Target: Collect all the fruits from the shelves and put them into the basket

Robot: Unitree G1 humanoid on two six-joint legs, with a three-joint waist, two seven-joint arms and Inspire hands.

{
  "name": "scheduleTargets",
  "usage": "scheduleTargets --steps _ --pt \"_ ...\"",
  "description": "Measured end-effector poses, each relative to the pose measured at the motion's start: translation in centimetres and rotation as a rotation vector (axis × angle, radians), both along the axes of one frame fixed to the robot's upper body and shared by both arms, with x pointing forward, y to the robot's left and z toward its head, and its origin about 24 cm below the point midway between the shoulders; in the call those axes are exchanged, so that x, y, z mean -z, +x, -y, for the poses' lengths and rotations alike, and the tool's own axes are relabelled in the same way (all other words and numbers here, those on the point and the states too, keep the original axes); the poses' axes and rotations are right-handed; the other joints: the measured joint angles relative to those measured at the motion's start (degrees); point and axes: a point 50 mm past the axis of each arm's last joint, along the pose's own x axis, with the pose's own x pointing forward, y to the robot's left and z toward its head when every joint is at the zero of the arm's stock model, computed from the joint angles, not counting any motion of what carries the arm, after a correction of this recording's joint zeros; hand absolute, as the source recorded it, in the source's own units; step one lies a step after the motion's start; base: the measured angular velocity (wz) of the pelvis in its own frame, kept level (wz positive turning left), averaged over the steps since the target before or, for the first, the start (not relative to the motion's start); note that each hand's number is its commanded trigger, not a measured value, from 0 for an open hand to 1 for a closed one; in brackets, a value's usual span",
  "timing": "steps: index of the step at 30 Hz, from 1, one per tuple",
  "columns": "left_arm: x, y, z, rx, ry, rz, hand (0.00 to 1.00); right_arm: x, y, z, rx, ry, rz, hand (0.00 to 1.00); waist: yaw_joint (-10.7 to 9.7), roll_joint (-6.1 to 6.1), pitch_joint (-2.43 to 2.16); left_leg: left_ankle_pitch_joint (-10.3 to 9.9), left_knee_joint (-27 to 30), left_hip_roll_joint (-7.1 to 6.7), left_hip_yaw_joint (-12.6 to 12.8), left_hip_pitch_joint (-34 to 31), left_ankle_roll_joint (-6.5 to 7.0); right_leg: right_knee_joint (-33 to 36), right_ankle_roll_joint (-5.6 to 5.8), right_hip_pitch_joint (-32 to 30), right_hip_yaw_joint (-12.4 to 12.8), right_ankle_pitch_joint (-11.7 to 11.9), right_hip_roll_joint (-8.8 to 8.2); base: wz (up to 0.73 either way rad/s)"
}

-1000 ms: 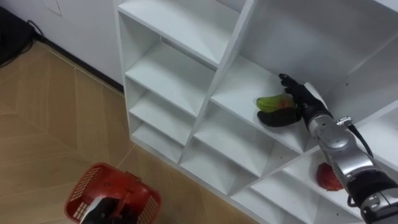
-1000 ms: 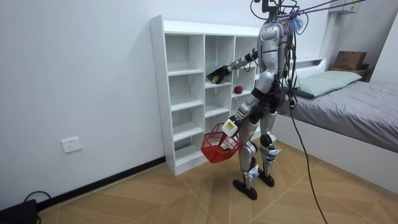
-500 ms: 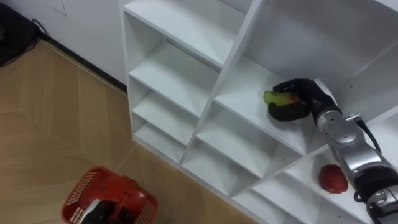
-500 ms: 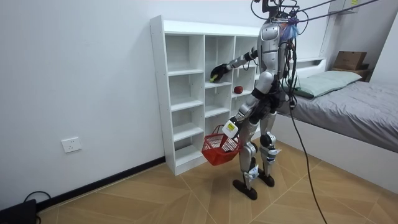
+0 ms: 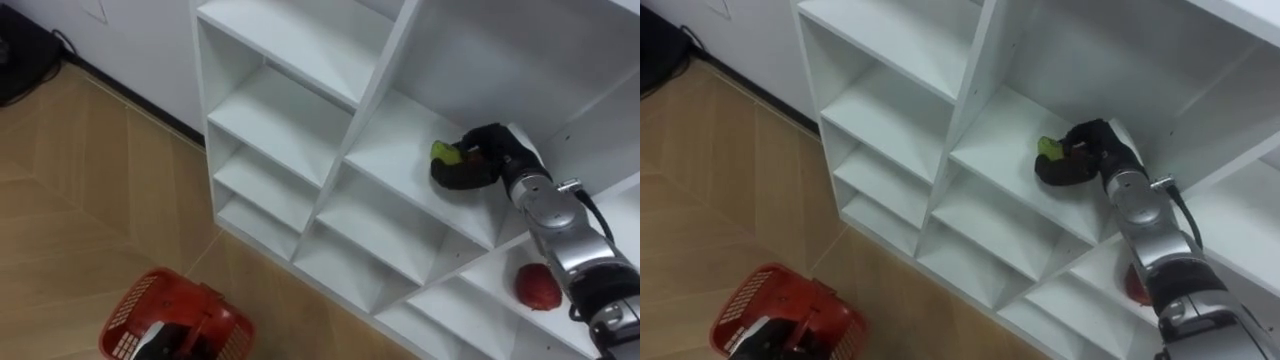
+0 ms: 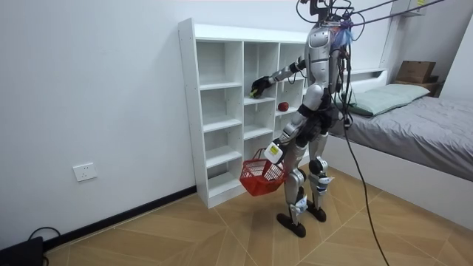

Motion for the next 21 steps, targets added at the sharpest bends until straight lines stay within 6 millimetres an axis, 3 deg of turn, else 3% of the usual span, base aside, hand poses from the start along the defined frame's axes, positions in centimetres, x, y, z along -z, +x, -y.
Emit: scheduleTargets --steps 10,19,21 --pt "-0.5 1.4 0.3 0.013 -0.008 0.04 1.0 0.2 -0.2 -0.7 -0.026 0.007 0.007 1.0 -0.64 -0.14 -0.03 0.04 -0.31 0.1 0.25 0.54 0.09 -0.04 0.07 0.4 -0.07 -0.04 -0.18 -0.01" --pt "-0.8 2.2 1.4 0.026 -0.048 0.081 1.0 0.3 -1.3 -3.5 -0.12 0.065 0.065 1.0 -1.87 -0.34 -0.19 0.06 -0.95 0.35 1.95 1.36 0.13 -0.02 0.09 0.28 1.51 -0.04 -0.18 -0.1" --pt "-0.9 2.6 2.0 0.037 -0.061 0.101 1.0 0.7 -2.1 -4.3 -0.142 0.094 0.075 1.0 -2.29 0.14 -0.17 0.04 -0.84 0.57 2.78 1.27 0.17 0.04 0.09 -0.26 2.46 -0.04 -0.15 -0.17"
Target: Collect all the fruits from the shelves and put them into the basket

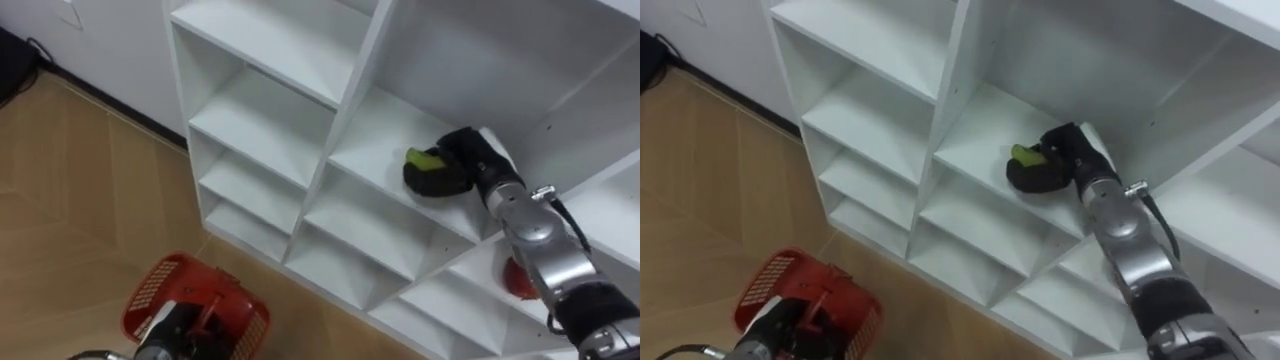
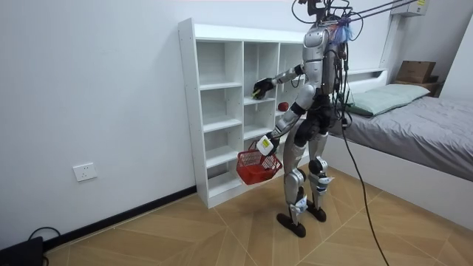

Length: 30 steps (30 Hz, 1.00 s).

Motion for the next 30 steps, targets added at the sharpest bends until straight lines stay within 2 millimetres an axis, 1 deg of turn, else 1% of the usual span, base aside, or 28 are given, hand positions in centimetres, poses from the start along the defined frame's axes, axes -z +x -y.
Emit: scheduleTargets --steps 1,2,4,5,6,7,8,9,10,12,14,15,16,17,18,19,20,21,23,24,28,30 --pt "0.0 0.0 0.1 0.0 -0.004 0.002 1.0 -0.1 -0.1 -0.2 -0.007 0.008 0.008 1.0 -0.15 0.18 -0.02 -0.01 0.0 0.06 0.19 -0.04 0.02 0.0 0.0 -0.09 0.27 0.0 0.01 -0.19" --pt "0.0 0.1 0.5 0.006 -0.011 0.005 1.0 -0.1 -0.5 -0.7 -0.022 0.024 0.02 1.0 -0.73 0.68 -0.09 -0.03 -0.17 0.04 0.49 -0.05 0.05 0.0 0.04 -0.22 0.72 0.03 0.04 -0.11" --pt "0.1 0.0 1.0 -0.001 -0.019 0.008 1.0 0.0 -1.2 -1.4 -0.041 0.054 0.033 1.0 -1.76 1.6 -0.57 -0.01 -0.64 0.05 0.79 0.04 0.08 0.0 0.07 -0.31 0.99 0.05 0.01 -0.13" --pt "0.2 0.1 1.3 -0.001 -0.026 0.01 1.0 0.2 -1.5 -1.8 -0.052 0.071 0.036 1.0 -2.0 1.94 -1.03 0.06 -1.2 0.21 1.54 0.58 0.17 0.05 0.07 -0.32 1.72 0.05 0.01 -0.31" --pt "0.3 0.0 1.6 -0.007 -0.036 0.011 1.0 0.4 -1.7 -2.2 -0.061 0.089 0.033 1.0 -2.1 2.67 -1.39 0.08 -1.68 0.46 2.27 1.21 0.18 0.06 0.07 -0.3 2.3 0.05 0.04 -0.31" --pt "0.3 0.0 1.7 -0.009 -0.042 0.011 1.0 0.5 -1.9 -2.4 -0.063 0.097 0.034 1.0 -2.47 3.0 -1.53 0.09 -1.87 0.45 2.31 1.5 0.17 0.06 0.07 -0.18 2.33 0.06 0.02 -0.21" --pt "0.3 0.0 2.0 -0.012 -0.052 0.013 1.0 0.7 -2.2 -2.8 -0.065 0.126 0.032 1.0 -3.13 3.64 -1.72 0.24 -2.22 0.46 2.6 2.19 0.14 0.06 0.07 0.16 2.56 0.05 -0.04 -0.16" --pt "0.5 -0.1 2.3 -0.017 -0.06 0.014 1.0 1.0 -2.7 -3.1 -0.064 0.156 0.024 1.0 -3.5 3.9 -1.86 0.36 -2.92 0.63 3.38 3.0 0.08 0.07 0.07 0.25 3.23 0.05 -0.1 -0.2" --pt "0.5 -0.1 2.6 -0.021 -0.066 0.015 1.0 1.0 -2.8 -3.3 -0.069 0.171 0.025 1.0 -3.5 4.1 -1.91 0.37 -3.06 0.67 3.52 3.14 0.06 0.05 0.07 0.24 3.53 0.05 -0.1 -0.19" --pt "0.5 0.0 3.1 -0.025 -0.084 0.027 1.0 1.3 -3.4 -4.2 -0.088 0.214 0.032 1.0 -4.84 4.87 -1.61 0.37 -3.04 0.75 3.86 3.17 0.06 0.06 0.07 0.12 4.1 0.05 -0.13 -0.1" --pt "0.6 0.0 3.9 -0.019 -0.103 0.032 1.0 1.4 -4.0 -5.0 -0.117 0.256 0.035 1.0 -5.6 5.03 -1.5 0.36 -3.11 0.85 4.39 3.3 0.07 0.06 0.07 0.04 4.17 0.05 -0.08 -0.12" --pt "0.6 0.1 4.3 -0.013 -0.113 0.033 1.0 1.8 -4.6 -5.6 -0.129 0.292 0.023 1.0 -6.21 5.09 -1.46 0.35 -3.24 0.85 4.49 3.39 0.07 0.07 0.07 0.04 4.19 0.05 -0.01 -0.09" --pt "0.6 0.1 4.5 -0.009 -0.118 0.035 1.0 2.1 -5.0 -5.8 -0.136 0.305 0.003 1.0 -6.39 5.27 -1.33 0.35 -3.28 0.86 4.56 3.36 0.08 0.1 0.07 -0.06 4.2 0.05 -0.03 -0.05" --pt "0.5 0.3 5.0 0.002 -0.126 0.042 1.0 3.2 -5.7 -6.2 -0.145 0.309 -0.061 1.0 -6.61 5.16 -1.38 0.34 -3.2 0.87 4.66 3.04 0.09 0.31 0.07 -0.44 4.31 0.06 -0.04 -0.03" --pt "0.3 0.9 5.6 0.019 -0.139 0.055 1.0 4.6 -6.6 -6.4 -0.156 0.293 -0.145 1.0 -6.71 5.36 -1.12 0.33 -2.87 0.87 4.69 2.38 0.11 1.07 0.07 -1.3 4.31 0.05 -0.13 0.0" --pt "0.2 1.1 5.9 0.023 -0.149 0.061 1.0 5.3 -7.2 -6.5 -0.166 0.283 -0.189 1.0 -6.72 5.61 -0.93 0.38 -2.68 0.86 4.78 2.02 0.18 1.23 0.07 -1.64 4.31 0.05 -0.21 0.0" --pt "0.0 1.5 6.6 0.032 -0.166 0.079 1.0 6.4 -8.0 -6.6 -0.186 0.264 -0.257 1.0 -6.56 6.28 -0.43 0.31 -1.99 0.9 4.97 1.24 0.33 1.56 0.06 -2.35 4.37 0.06 -0.5 -0.09" --pt "-0.1 1.8 7.2 0.048 -0.179 0.092 1.0 7.0 -8.6 -6.8 -0.206 0.247 -0.3 1.0 -6.56 6.82 -0.22 0.38 -1.85 1.09 5.28 0.51 0.48 2.26 0.07 -3.49 4.76 0.06 -0.85 -0.13" --pt "-0.2 2.0 7.7 0.046 -0.207 0.104 1.0 7.4 -9.2 -7.0 -0.228 0.249 -0.327 1.0 -6.54 7.14 -0.17 0.55 -1.91 1.02 5.55 -0.14 0.64 2.73 0.07 -4.66 5.24 0.06 -1.03 -0.16" --pt "-0.2 2.0 7.8 0.037 -0.221 0.107 1.0 7.4 -9.2 -7.1 -0.238 0.249 -0.329 1.0 -6.59 7.15 -0.17 0.6 -1.94 1.04 6.11 -0.28 0.68 3.03 0.07 -5.06 5.58 0.05 -1.06 -0.13" --pt "-0.1 1.9 8.4 0.028 -0.258 0.1 1.0 7.2 -9.0 -7.1 -0.262 0.233 -0.322 1.0 -7.1 7.21 -0.2 0.61 -1.83 0.94 6.16 -0.52 0.74 2.92 0.09 -5.25 5.59 0.05 -0.93 -0.02" --pt "-0.1 1.9 8.6 0.034 -0.266 0.097 1.0 7.2 -9.0 -7.3 -0.289 0.212 -0.325 1.0 -7.53 7.39 -0.29 0.61 -1.51 0.99 6.13 -1.3 0.75 2.95 0.09 -5.94 5.56 0.06 -0.93 0.0"
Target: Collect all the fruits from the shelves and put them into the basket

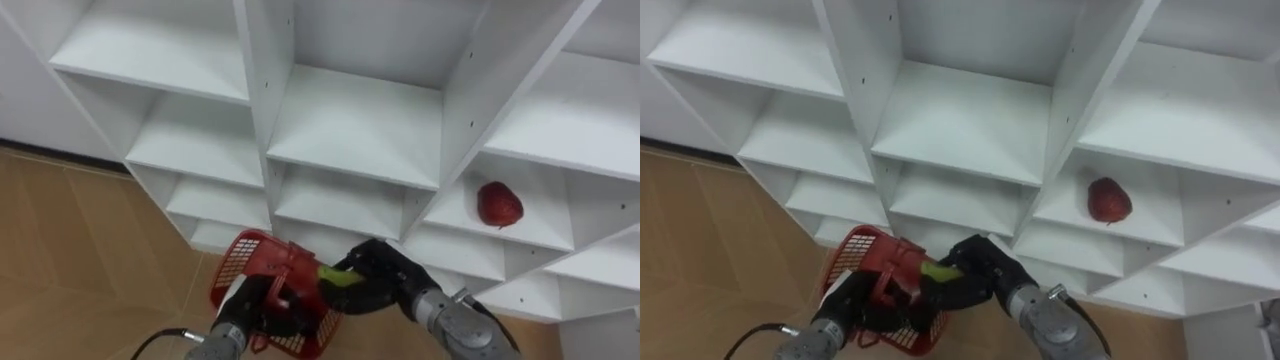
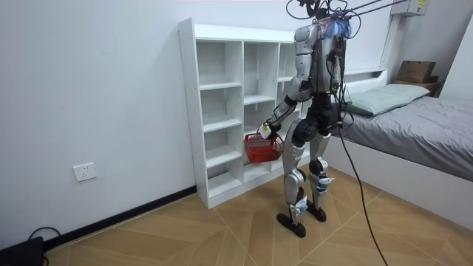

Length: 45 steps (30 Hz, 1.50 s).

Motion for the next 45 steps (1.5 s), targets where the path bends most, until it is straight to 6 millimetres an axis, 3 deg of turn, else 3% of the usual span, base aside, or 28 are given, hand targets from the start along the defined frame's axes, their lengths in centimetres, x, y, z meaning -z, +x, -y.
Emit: scheduleTargets --steps 4,12,28,45 --pt "0.0 0.0 0.0 -0.022 -0.027 -0.005 1.0 0.0 -0.1 -0.6 -0.019 0.01 -0.003 1.0 -0.28 0.44 -0.12 0.0 0.04 0.15 0.05 -0.2 -0.01 0.23 -0.01 -0.36 -0.02 0.0 0.1 0.0" --pt "-0.1 0.1 1.0 -0.029 -0.074 -0.009 1.0 0.7 -0.5 -0.4 -0.02 0.003 -0.041 1.0 -0.52 2.46 -0.27 -0.01 0.05 0.21 0.08 -0.08 -0.02 0.24 -0.02 -0.19 -0.06 0.01 0.02 0.0" --pt "-0.3 0.2 1.8 0.026 -0.086 0.007 1.0 1.9 -1.2 0.6 0.032 -0.07 -0.077 1.0 -1.96 2.45 -0.3 0.01 0.04 0.35 0.73 -0.15 -0.05 0.15 -0.06 -0.32 0.17 -0.07 -0.07 0.0" --pt "-0.5 0.4 1.5 -0.022 -0.133 0.011 1.0 2.6 -1.5 1.5 0.125 -0.121 -0.085 1.0 -2.09 2.24 -0.27 0.06 -0.47 0.37 2.41 0.19 0.02 0.89 0.0 -1.32 2.27 -0.19 -0.1 -0.05"
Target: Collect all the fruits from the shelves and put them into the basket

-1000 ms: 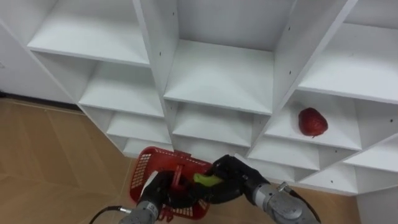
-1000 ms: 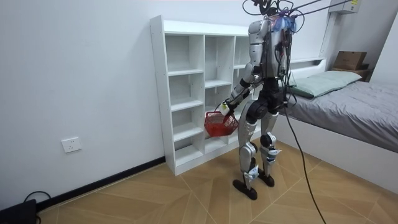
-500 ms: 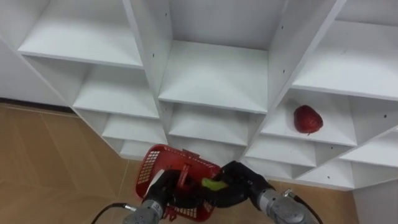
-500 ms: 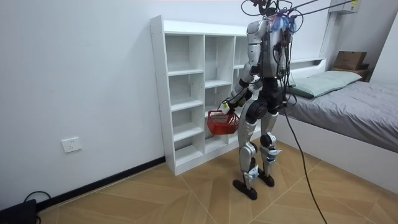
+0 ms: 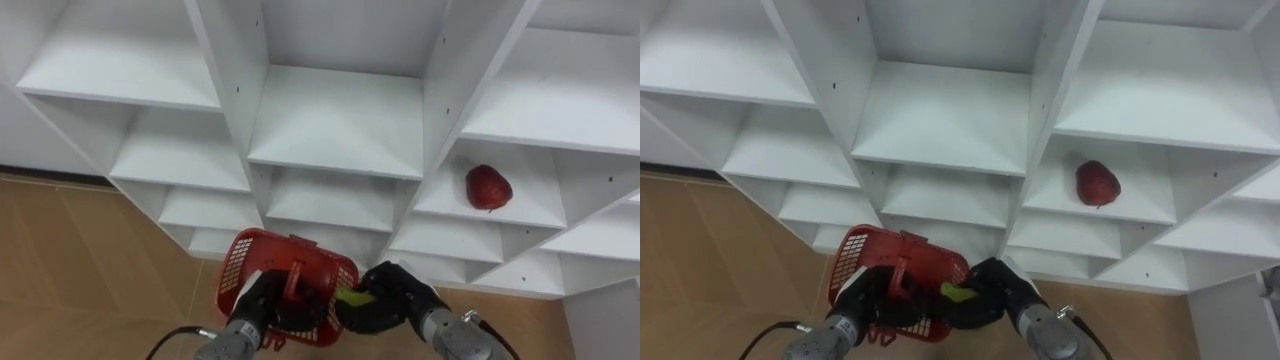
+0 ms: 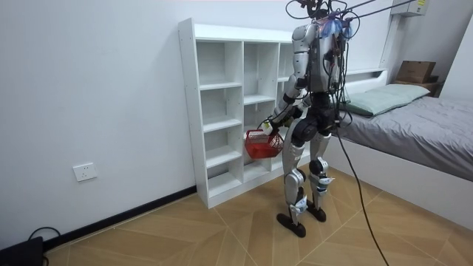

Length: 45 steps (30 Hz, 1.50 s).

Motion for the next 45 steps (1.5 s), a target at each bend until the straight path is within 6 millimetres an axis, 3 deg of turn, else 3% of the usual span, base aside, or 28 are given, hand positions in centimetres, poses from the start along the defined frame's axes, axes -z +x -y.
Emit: scheduleTargets --steps 15,35,45 --pt "0.0 -0.2 0.6 -0.003 -0.039 -0.003 1.0 0.3 0.0 0.3 0.069 0.007 -0.009 1.0 -0.06 0.11 0.01 0.0 -0.01 0.12 0.58 -0.49 0.01 0.28 0.04 -0.92 0.83 -0.05 0.02 -0.02" --pt "0.3 -0.8 1.5 0.061 -0.041 -0.019 1.0 0.9 0.1 -0.3 0.098 0.077 -0.074 1.0 0.1 1.15 0.61 -0.01 -0.59 0.16 1.05 -0.24 0.03 0.44 0.04 -1.04 0.85 -0.11 -0.08 0.0" --pt "0.3 -0.9 2.0 0.081 -0.072 -0.032 1.0 0.5 0.8 -0.8 0.121 0.125 -0.064 1.0 0.25 1.16 0.61 -0.01 -0.42 0.12 1.25 -0.17 0.03 0.69 0.0 -1.08 0.87 -0.19 -0.08 0.0"
